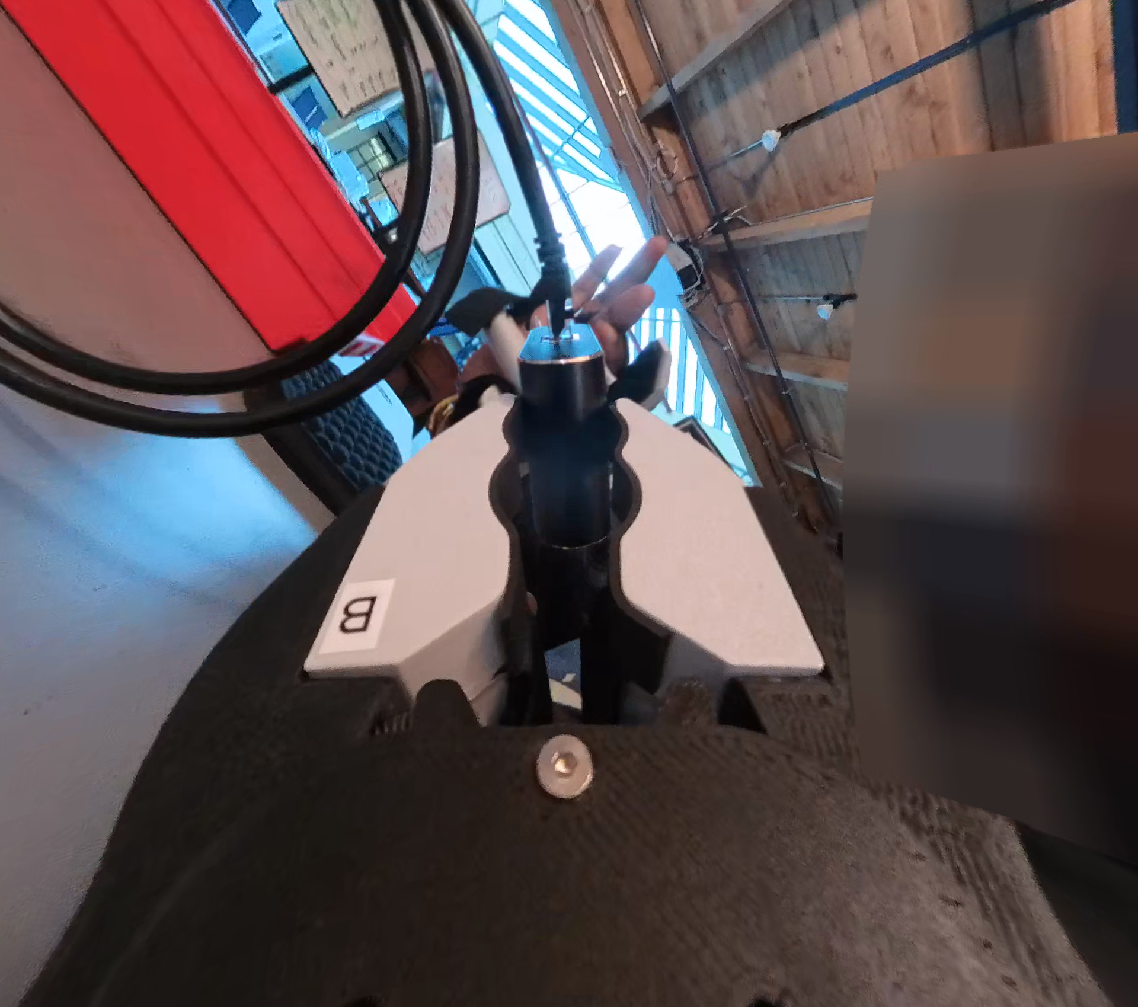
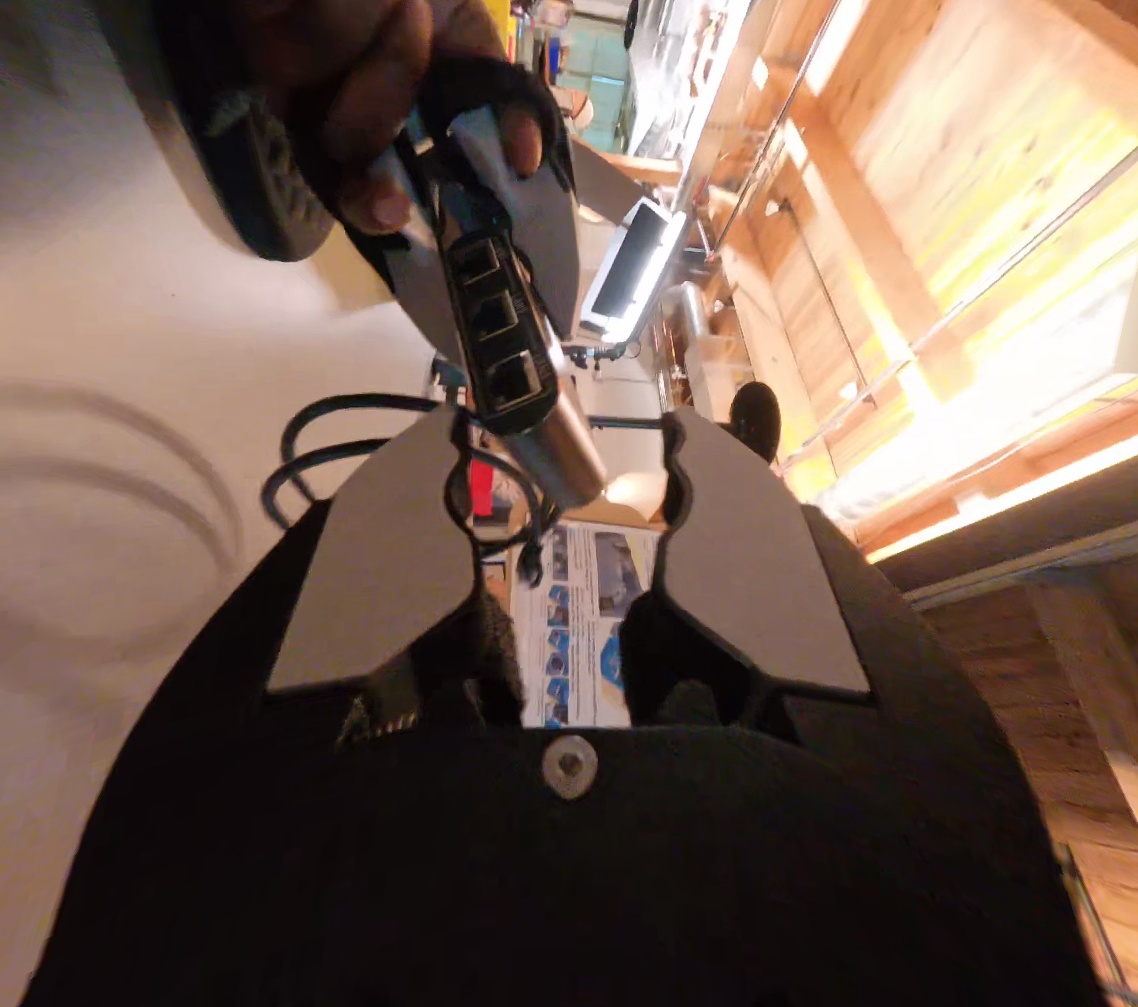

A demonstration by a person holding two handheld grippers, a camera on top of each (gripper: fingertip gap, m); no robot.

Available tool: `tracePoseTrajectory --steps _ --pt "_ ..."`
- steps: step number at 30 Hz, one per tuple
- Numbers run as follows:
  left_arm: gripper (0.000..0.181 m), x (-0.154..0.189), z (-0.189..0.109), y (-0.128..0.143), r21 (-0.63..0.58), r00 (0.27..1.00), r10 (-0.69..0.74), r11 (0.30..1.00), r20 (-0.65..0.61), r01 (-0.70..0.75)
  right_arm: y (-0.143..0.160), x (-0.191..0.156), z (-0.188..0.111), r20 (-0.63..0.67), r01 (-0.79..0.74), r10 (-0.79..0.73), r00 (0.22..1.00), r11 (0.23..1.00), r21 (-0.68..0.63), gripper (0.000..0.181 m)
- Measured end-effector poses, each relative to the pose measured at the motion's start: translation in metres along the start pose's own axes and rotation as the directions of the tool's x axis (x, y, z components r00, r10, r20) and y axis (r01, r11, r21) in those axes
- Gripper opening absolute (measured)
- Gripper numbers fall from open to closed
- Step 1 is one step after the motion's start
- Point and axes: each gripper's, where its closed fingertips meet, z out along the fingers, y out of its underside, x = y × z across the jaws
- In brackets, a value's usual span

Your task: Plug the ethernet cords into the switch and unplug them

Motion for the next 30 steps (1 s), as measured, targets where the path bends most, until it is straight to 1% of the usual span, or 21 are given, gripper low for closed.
tracePoseTrajectory --steps 2,3,4,6,8,10,13,15,16,18,19,22,24,25,26,27,28,29,30 --pt "0.026 0.000 0.004 0.005 -0.021 1.000 -0.021 1.000 -0.015 0.021 -0.003 -0.005 0.002 0.046 0.063 -0.064 0.997 0.998 0.025 0.030" --pt "0.025 0.001 0.004 0.003 -0.010 0.999 -0.039 0.999 -0.024 0.038 -0.002 -0.006 0.003 0.052 0.080 -0.081 0.995 0.997 0.020 0.028" --pt "0.027 0.000 0.004 0.000 -0.004 1.000 -0.024 1.000 -0.015 0.024 0.002 -0.007 0.004 0.071 0.054 -0.053 0.996 0.999 -0.008 0.027" --pt "0.034 0.002 0.003 -0.006 0.017 1.000 0.029 0.999 -0.012 -0.029 0.013 -0.008 0.005 0.091 -0.103 0.111 0.990 0.991 -0.091 0.025" --pt "0.047 0.012 -0.004 -0.021 0.095 0.994 0.106 0.990 -0.033 -0.102 0.029 -0.002 0.002 0.046 -0.234 0.244 0.969 0.959 -0.159 0.024" --pt "0.048 0.019 -0.014 -0.034 0.160 0.983 0.181 0.971 -0.018 -0.176 0.046 0.001 -0.002 0.005 -0.309 0.319 0.948 0.923 -0.227 0.024" --pt "0.047 0.024 -0.026 -0.042 0.168 0.957 0.287 0.942 0.046 -0.291 0.067 0.006 -0.007 -0.044 -0.368 0.372 0.927 0.881 -0.297 0.024" --pt "0.050 0.026 -0.031 -0.046 0.169 0.937 0.338 0.922 0.087 -0.348 0.080 0.012 -0.011 -0.078 -0.351 0.346 0.935 0.873 -0.338 0.024" --pt "0.047 0.026 -0.034 -0.048 0.176 0.929 0.355 0.913 0.103 -0.368 0.089 0.016 -0.013 -0.093 -0.312 0.299 0.950 0.874 -0.371 0.024" --pt "0.047 0.027 -0.037 -0.052 0.190 0.914 0.384 0.895 0.130 -0.403 0.106 0.026 -0.018 -0.110 -0.189 0.156 0.982 0.875 -0.446 0.025" --pt "0.047 0.028 -0.038 -0.054 0.193 0.907 0.396 0.888 0.142 -0.418 0.113 0.029 -0.020 -0.115 -0.158 0.117 0.986 0.868 -0.471 0.024" --pt "0.047 0.025 -0.038 -0.054 0.177 0.887 0.427 0.873 0.174 -0.455 0.124 0.029 -0.024 -0.105 -0.133 0.092 0.990 0.855 -0.501 0.024" --pt "0.046 0.024 -0.037 -0.052 0.146 0.861 0.468 0.855 0.199 -0.498 0.127 0.025 -0.027 -0.049 -0.079 0.063 0.997 0.859 -0.506 0.024" --pt "0.046 0.022 -0.036 -0.050 0.117 0.831 0.511 0.832 0.218 -0.542 0.125 0.024 -0.027 -0.018 -0.102 0.106 0.994 0.873 -0.477 0.024" --pt "0.046 0.020 -0.035 -0.047 0.068 0.780 0.575 0.793 0.246 -0.606 0.122 0.023 -0.027 0.047 -0.138 0.176 0.983 0.890 -0.434 0.024" --pt "0.047 0.016 -0.034 -0.044 0.002 0.706 0.649 0.736 0.285 -0.677 0.117 0.024 -0.028 0.127 -0.182 0.248 0.960 0.903 -0.389 0.024" --pt "0.048 0.012 -0.033 -0.041 -0.072 0.615 0.720 0.666 0.323 -0.742 0.114 0.029 -0.030 0.196 -0.250 0.334 0.922 0.900 -0.357 0.024" --pt "0.049 0.010 -0.033 -0.039 -0.137 0.521 0.780 0.592 0.347 -0.794 0.111 0.035 -0.033 0.286 -0.333 0.436 0.853 0.878 -0.345 0.024" --pt "0.050 0.010 -0.032 -0.038 -0.182 0.441 0.825 0.523 0.355 -0.833 0.108 0.043 -0.037 0.380 -0.408 0.524 0.762 0.845 -0.347 0.024"
